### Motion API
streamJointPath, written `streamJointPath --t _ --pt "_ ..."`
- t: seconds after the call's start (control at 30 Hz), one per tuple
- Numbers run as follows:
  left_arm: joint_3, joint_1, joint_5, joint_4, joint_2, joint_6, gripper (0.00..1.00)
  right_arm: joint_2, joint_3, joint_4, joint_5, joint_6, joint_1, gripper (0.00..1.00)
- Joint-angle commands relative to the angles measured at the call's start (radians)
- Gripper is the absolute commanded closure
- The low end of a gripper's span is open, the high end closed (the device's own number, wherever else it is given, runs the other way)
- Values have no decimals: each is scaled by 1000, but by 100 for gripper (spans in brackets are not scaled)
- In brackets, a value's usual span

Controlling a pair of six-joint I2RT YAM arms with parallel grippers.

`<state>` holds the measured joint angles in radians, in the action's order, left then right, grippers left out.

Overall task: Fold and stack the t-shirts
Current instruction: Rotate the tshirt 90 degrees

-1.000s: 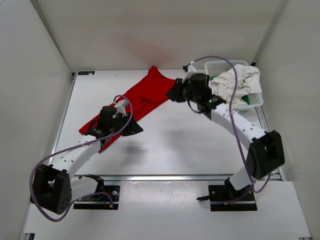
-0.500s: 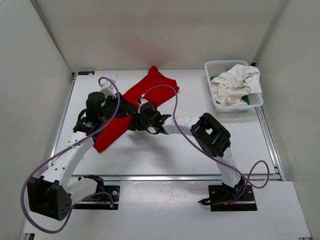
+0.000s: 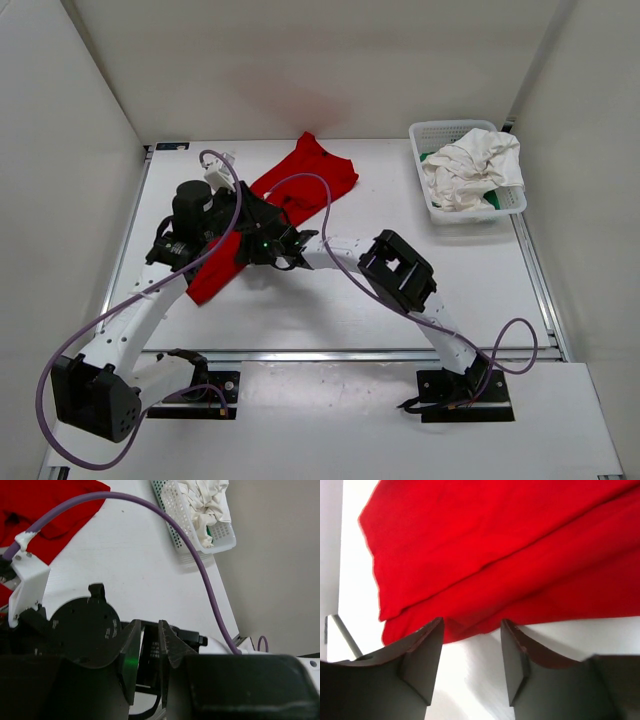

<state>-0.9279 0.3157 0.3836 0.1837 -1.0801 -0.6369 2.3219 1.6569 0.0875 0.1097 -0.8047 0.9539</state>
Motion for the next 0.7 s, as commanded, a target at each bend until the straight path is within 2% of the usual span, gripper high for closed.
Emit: streamJointPath --t 0.0,0.03,0.07,0.13,0.27,0.4,0.47,0.63,0.67 --pt "-25 -13 18 -3 20 3 68 59 50 -189 -22 25 -46 53" --pt "-32 -10 18 -10 22 0 69 63 47 -181 -15 7 -53 76" --pt "-20 -13 21 -16 22 6 68 70 59 -190 -4 2 -66 93" --pt "-16 -21 17 -13 19 5 68 65 43 -181 5 -7 -75 100" --pt "-31 -38 -23 19 16 32 68 -34 -119 -60 40 10 -81 100" --pt "-3 -38 -54 14 6 43 67 -221 -403 23 61 53 -129 100" --pt "50 -44 -63 0 -3 40 66 -310 -564 52 109 91 -203 100" --pt "207 0 -89 25 -6 84 62 -566 -814 -46 209 225 -363 100" --pt "236 29 -100 33 -12 89 62 -594 -862 -70 214 248 -407 95"
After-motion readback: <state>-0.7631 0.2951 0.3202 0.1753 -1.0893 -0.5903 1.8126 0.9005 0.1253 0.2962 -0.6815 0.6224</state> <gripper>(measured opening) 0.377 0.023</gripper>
